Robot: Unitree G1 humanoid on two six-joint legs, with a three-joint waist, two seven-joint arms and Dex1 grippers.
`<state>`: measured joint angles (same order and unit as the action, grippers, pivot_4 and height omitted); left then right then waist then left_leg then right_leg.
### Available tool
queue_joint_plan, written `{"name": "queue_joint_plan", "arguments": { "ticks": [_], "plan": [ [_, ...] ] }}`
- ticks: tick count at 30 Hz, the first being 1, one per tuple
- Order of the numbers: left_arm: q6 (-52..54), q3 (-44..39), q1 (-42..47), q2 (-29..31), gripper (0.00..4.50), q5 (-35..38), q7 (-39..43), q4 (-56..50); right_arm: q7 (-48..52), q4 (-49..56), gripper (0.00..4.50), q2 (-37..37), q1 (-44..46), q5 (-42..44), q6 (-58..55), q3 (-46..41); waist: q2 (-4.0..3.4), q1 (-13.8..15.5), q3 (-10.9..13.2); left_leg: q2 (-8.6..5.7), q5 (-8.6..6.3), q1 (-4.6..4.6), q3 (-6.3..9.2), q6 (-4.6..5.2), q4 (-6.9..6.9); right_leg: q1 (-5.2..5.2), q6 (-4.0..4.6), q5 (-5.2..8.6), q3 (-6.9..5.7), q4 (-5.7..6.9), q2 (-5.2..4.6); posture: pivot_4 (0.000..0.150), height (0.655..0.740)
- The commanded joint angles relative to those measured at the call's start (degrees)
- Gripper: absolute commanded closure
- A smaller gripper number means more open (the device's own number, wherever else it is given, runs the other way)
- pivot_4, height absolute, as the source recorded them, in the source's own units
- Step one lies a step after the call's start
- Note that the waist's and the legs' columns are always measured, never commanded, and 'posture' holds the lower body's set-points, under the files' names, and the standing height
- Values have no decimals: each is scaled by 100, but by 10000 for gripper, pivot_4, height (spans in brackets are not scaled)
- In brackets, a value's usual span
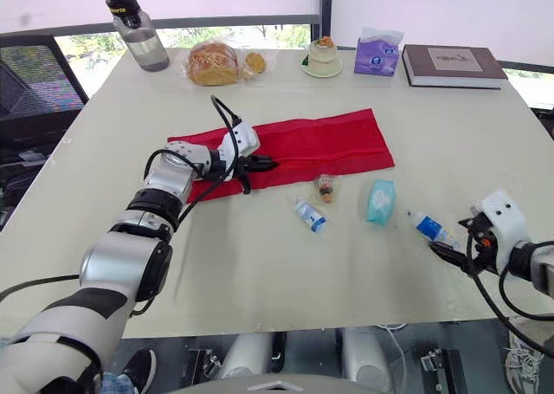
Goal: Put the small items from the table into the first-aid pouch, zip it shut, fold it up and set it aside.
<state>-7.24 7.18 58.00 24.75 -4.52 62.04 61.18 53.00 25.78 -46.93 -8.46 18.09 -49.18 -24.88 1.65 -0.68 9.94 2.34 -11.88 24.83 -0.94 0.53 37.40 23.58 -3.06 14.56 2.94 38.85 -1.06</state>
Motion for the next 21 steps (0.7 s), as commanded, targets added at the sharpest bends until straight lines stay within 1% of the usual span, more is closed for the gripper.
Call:
{"name": "queue_joint_plan", "arguments": {
  "ticks": [1, 4, 8, 14, 16, 17, 18, 20, 21],
  "plan": [
    [13, -95, 30, 22, 45000, 98, -39, -258, 242, 29, 967, 89, -118, 262, 768, -333, 0, -21, 0, 0, 0, -1, -1, 0, 0, 0, -1, 0, 1, 1, 0, 1500, 7387],
    [39, -75, 31, -2, 45000, 106, -37, -293, 272, -167, 967, 33, -379, 73, 1270, -89, 0, -23, 0, 0, 0, -7, -1, 0, 2, -1, -8, 3, 6, 5, 3, 1500, 7387],
    [87, -69, 59, -21, 45000, 109, -40, -333, 132, -724, 967, 242, -353, -27, 1827, 116, 0, -14, 0, 0, 0, -6, -2, 0, 3, -3, -6, 2, 9, 2, 4, 1500, 7387],
    [87, -64, 84, 5, 45000, 96, -19, -327, 118, -1030, 967, 241, -320, 39, 2095, 275, 0, -13, 0, -2, 0, -5, -3, 0, 2, -2, -1, 0, 12, 3, 5, 1500, 7387],
    [89, -65, 99, 7, 45000, 94, -21, -320, 111, -1054, 4555, 226, -311, 53, 2125, 298, 0, -13, 0, -2, 0, -6, -3, 0, 3, -2, -2, 0, 12, 4, 5, 1500, 7387],
    [85, -66, 105, 12, 45000, 93, -19, -313, 69, -1048, 7153, 248, -277, 87, 2095, 295, 0, -13, 0, -2, 0, -6, -3, 0, 3, -2, -2, 0, 12, 4, 5, 1500, 7387],
    [82, -67, 108, 15, 45000, 93, -18, -308, 37, -1044, 10993, 263, -253, 116, 2074, 293, -1, -13, 0, -2, 0, -6, -3, 0, 3, -2, -2, 0, 12, 4, 5, 1500, 7387],
    [70, -66, 119, 17, 45000, 89, -18, -290, -2, -1034, 21368, 230, -247, 104, 2062, 335, -1, -14, 0, -2, 0, -6, -3, 0, 3, -2, -1, 0, 12, 4, 5, 1500, 7387],
    [64, -65, 133, 13, 45000, 85, -24, -273, -13, -1020, 27447, 203, -261, 80, 2064, 371, 0, -12, 0, -2, 0, -6, -3, 0, 3, -2, -1, 0, 12, 4, 5, 1500, 7387]
  ]
}}
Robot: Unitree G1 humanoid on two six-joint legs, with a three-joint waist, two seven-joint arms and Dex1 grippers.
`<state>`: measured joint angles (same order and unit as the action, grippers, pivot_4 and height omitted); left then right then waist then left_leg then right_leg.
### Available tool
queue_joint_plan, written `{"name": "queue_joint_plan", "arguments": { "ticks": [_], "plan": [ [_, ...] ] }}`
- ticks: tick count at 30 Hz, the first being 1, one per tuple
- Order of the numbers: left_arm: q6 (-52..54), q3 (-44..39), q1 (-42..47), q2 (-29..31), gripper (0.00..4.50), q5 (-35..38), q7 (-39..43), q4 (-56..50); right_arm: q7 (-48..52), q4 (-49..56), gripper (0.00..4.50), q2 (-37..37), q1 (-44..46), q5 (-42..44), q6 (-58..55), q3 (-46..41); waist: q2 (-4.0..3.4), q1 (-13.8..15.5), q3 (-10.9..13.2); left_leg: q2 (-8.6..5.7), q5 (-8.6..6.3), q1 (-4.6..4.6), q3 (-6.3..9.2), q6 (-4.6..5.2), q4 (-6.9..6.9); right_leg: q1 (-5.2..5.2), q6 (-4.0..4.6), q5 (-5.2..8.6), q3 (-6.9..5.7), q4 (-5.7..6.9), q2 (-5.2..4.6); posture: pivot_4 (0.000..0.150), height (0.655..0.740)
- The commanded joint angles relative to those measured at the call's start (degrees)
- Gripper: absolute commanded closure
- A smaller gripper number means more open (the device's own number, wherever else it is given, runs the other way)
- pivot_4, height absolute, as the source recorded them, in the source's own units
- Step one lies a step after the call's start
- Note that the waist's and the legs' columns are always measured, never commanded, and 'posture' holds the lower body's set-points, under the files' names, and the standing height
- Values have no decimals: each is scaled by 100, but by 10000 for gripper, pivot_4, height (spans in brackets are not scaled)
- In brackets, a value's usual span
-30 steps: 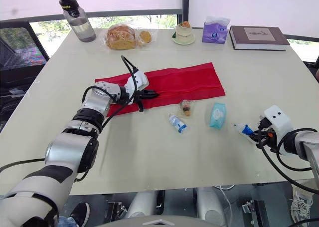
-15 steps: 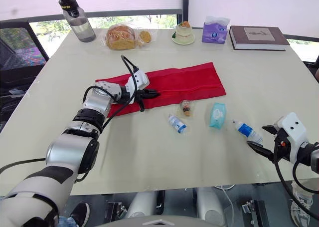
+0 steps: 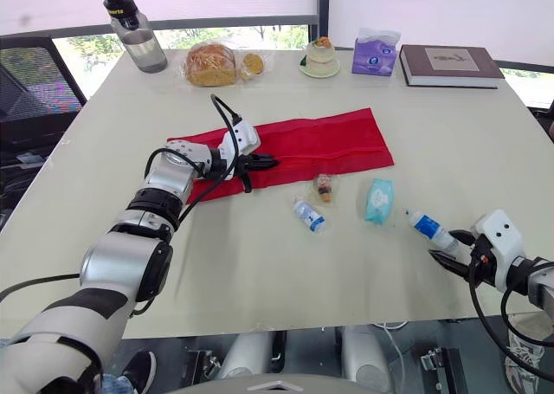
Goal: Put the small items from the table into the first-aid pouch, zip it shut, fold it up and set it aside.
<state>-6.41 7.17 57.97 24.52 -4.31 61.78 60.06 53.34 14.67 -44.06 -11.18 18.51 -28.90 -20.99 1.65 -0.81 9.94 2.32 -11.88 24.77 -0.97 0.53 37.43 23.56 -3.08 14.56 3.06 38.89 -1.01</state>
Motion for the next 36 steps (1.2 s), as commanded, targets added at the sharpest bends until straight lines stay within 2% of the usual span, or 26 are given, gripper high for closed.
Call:
{"name": "queue_joint_plan", "arguments": {
  "ticks": [1, 2, 4, 5, 11, 19, 21, 29, 36],
  "plan": [
    [-27, -65, 153, 32, 45000, 62, -1, -144, -84, 126, 32089, -85, 6, 41, -9, -2, 0, 2, 0, 0, 0, 0, 0, 0, 0, 0, 0, 0, 0, 0, 0, 1500, 7387],
    [-34, -67, 167, 29, 45000, 61, -6, -128, -106, 159, 36720, -89, 0, 38, -26, 10, 0, 2, 0, 0, 0, 0, 1, 0, 0, 0, 1, 0, 0, 0, 0, 1500, 7387],
    [-44, -72, 184, 20, 45000, 63, -14, -103, -139, 242, 42838, -110, -14, 52, -80, 3, 0, 3, 0, 0, 0, 1, 1, 0, 0, 0, 1, 0, -1, -1, 0, 1500, 7387],
    [-46, -80, 192, 10, 45000, 73, -16, -93, -163, 311, 44233, -133, -11, 61, -129, -12, 0, 3, 0, 0, 0, 1, 1, 0, 0, 0, 1, 0, 0, -1, 0, 1500, 7387],
    [67, -199, 286, -135, 45000, 240, 25, -83, -823, 1212, 44506, -78, 683, 644, -1440, -77, 0, -9, 0, 0, 0, -1, 0, 0, 1, 1, 1, -1, 2, 4, 0, 1500, 7387],
    [25, -206, 471, -367, 45000, 258, -52, 61, -1701, 1761, 44506, 263, 2406, 1172, -2998, 926, 0, 9, 0, 0, 0, 6, 4, 0, 1, 2, 3, -2, -2, 0, 0, 1500, 7387],
    [7, -207, 496, -417, 45000, 259, -58, 102, -2004, 1631, 44506, 448, 2878, 1145, -3393, 1296, 0, 5, 0, 0, 0, 8, 5, 0, 0, 2, 3, -1, -3, -1, 0, 1500, 7387],
    [-51, -196, 456, -608, 45000, 275, -125, 108, -2790, 714, 44506, 1130, 4283, 432, -3715, 2732, -1, 7, 1, 0, 0, 10, 4, 0, 0, 5, 4, -1, -5, -1, 0, 1500, 7387],
    [-22, -197, 468, -702, 45000, 292, -161, 89, -2902, -350, 44506, 1727, 5327, -68, -3754, 3651, -1, -2, 0, 1, 0, 12, 3, 1, -2, 8, 5, -2, -5, 0, 0, 1500, 7387]
  ]
}}
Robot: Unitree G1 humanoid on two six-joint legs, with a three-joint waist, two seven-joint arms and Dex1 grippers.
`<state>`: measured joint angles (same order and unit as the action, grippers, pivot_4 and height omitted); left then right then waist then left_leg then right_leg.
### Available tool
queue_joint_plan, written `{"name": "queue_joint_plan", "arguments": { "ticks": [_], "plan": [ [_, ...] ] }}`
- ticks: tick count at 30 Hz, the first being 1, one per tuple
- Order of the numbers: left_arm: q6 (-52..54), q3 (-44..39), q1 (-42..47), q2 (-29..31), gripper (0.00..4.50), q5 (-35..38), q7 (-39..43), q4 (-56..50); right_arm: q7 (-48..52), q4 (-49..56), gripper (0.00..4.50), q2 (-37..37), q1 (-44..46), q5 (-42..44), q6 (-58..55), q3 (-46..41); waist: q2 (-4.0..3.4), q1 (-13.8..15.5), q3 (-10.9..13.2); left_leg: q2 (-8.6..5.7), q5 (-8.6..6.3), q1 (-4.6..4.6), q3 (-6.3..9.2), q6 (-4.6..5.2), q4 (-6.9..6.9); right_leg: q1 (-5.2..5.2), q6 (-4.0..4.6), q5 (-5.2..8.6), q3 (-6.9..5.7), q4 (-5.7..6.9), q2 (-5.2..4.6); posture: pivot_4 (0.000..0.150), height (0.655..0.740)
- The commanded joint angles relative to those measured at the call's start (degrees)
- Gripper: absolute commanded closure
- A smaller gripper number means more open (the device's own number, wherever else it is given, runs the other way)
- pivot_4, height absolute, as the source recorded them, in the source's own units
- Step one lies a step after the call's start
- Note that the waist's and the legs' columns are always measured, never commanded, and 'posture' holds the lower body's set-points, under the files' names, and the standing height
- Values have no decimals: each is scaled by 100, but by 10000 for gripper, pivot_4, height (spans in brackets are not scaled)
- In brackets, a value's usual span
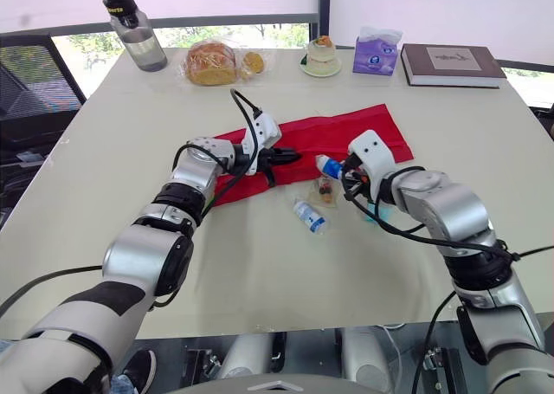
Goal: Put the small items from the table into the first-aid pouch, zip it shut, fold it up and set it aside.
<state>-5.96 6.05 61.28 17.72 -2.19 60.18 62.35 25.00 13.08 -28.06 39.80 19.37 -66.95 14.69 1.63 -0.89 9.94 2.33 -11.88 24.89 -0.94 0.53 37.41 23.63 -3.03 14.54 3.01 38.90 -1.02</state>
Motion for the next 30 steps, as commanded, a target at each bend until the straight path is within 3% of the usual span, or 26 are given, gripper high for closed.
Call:
{"name": "queue_joint_plan", "arguments": {
  "ticks": [1, 9, 17, 23, 28, 30],
  "plan": [
    [-60, -81, 141, -38, 45000, 83, -8, -148, -75, -309, 44506, 208, 305, -190, 43, 130, 0, 5, 0, 0, 0, 0, 0, 0, 0, 0, 0, 0, 0, -1, 0, 1500, 7387],
    [65, -79, 87, -228, 45000, 177, 50, -372, -316, -1569, 44506, 1036, 789, -657, 432, 246, 0, -2, 0, 0, 0, 0, 1, 0, 0, 0, 0, -1, -2, 1, -1, 1500, 7387],
    [191, -138, 77, -428, 45000, 221, 23, -498, -657, -2739, 44506, 1983, 1260, -906, 1385, -186, -2, -20, 0, 1, 0, -2, 2, 0, -1, 0, 1, -1, -2, 4, 0, 1500, 7387],
    [269, -131, 3, -476, 45000, 242, 22, -629, -578, -3040, 44506, 2291, 1421, -890, 1852, -440, -3, -29, 1, 0, 0, 1, 0, 0, -5, 1, 0, -1, -2, 0, -2, 1500, 7387],
    [309, -141, -35, -430, 45000, 255, 7, -665, -380, -2772, 20580, 2079, 1225, -939, 1842, -457, -3, -29, 1, 0, 0, 2, 2, 0, -9, 3, 0, -1, -3, 0, -2, 1500, 7387],
    [325, -153, -45, -397, 45000, 257, -2, -665, -277, -2519, 19540, 1920, 1103, -911, 1729, -489, -3, -28, 1, 0, 0, 2, 2, 0, -9, 3, 0, -1, -3, -1, -2, 1500, 7387]
  ]
}}
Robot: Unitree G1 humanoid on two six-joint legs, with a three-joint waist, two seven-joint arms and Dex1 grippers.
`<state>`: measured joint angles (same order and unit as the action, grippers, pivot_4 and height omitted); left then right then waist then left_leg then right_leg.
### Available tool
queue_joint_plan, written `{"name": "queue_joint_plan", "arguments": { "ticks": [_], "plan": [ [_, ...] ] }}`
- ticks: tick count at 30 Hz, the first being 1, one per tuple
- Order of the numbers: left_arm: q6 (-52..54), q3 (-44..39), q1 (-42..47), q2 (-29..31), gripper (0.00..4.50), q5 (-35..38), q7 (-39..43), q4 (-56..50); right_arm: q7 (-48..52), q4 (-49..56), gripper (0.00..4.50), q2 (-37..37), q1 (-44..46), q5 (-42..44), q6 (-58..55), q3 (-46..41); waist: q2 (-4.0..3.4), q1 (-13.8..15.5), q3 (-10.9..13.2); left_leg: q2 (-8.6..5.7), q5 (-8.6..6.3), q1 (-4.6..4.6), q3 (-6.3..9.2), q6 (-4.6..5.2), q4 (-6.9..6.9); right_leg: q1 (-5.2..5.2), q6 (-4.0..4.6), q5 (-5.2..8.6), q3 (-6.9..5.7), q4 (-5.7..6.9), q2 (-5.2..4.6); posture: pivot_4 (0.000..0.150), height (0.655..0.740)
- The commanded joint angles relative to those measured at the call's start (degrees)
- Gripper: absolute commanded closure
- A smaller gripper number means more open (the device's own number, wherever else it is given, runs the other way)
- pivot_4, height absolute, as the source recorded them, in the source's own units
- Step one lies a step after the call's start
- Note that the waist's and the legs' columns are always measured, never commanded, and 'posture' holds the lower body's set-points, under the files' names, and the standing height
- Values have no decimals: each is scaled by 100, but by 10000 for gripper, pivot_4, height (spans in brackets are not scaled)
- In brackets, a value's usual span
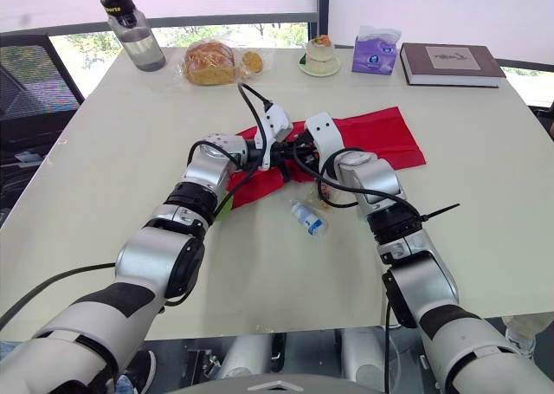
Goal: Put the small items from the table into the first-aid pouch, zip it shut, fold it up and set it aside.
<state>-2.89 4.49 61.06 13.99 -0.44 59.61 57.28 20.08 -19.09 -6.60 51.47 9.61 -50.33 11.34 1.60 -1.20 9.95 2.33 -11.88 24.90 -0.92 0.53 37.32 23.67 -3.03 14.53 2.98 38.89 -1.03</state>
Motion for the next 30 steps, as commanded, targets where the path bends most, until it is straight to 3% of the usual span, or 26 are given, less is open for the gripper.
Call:
{"name": "queue_joint_plan", "arguments": {
  "ticks": [1, 7, 11, 14, 18, 30],
  "plan": [
    [36, -9, -23, -7, 45000, 88, 56, -157, 344, 965, 19540, -395, -188, 98, -52, -141, 0, 4, 0, 0, 0, 1, 1, 0, 0, 0, 0, 0, -1, 0, 0, 1500, 7387],
    [103, -21, -33, 27, 45000, 102, 76, -182, 885, 2292, 19540, -1150, -775, 314, -644, -47, 0, 2, 0, 0, 0, 2, 2, 0, -2, 2, 0, 1, -1, -1, 1, 1500, 7387],
    [135, -19, -26, 15, 45000, 113, 103, -183, 1028, 2617, 19540, -1346, -987, 396, -777, -28, -1, -32, 0, 0, 0, 1, 2, 0, -2, 3, 0, 1, 0, 1, 2, 1500, 7387],
    [138, -2, -5, -15, 45000, 106, 124, -171, 998, 2515, 27588, -1360, -1052, 289, -663, 65, 0, -61, 0, 0, 0, 1, 1, 0, 0, 2, 0, 1, 1, 1, 2, 1500, 7387],
    [153, -7, 36, -23, 45000, 103, 130, -153, 879, 2195, 44058, -1268, -1029, 115, -427, 180, 0, -86, 0, 0, 0, 1, 1, 0, 0, 2, 0, 1, 1, 1, 2, 1500, 7387],
    [193, -3, -6, 1, 45000, 101, 173, -236, 816, 427, 44058, -505, -450, -420, 1220, 339, 0, -116, 0, 0, 0, 2, 1, 0, -2, 4, 0, 1, 1, 0, 2, 1500, 7387]
  ]
}}
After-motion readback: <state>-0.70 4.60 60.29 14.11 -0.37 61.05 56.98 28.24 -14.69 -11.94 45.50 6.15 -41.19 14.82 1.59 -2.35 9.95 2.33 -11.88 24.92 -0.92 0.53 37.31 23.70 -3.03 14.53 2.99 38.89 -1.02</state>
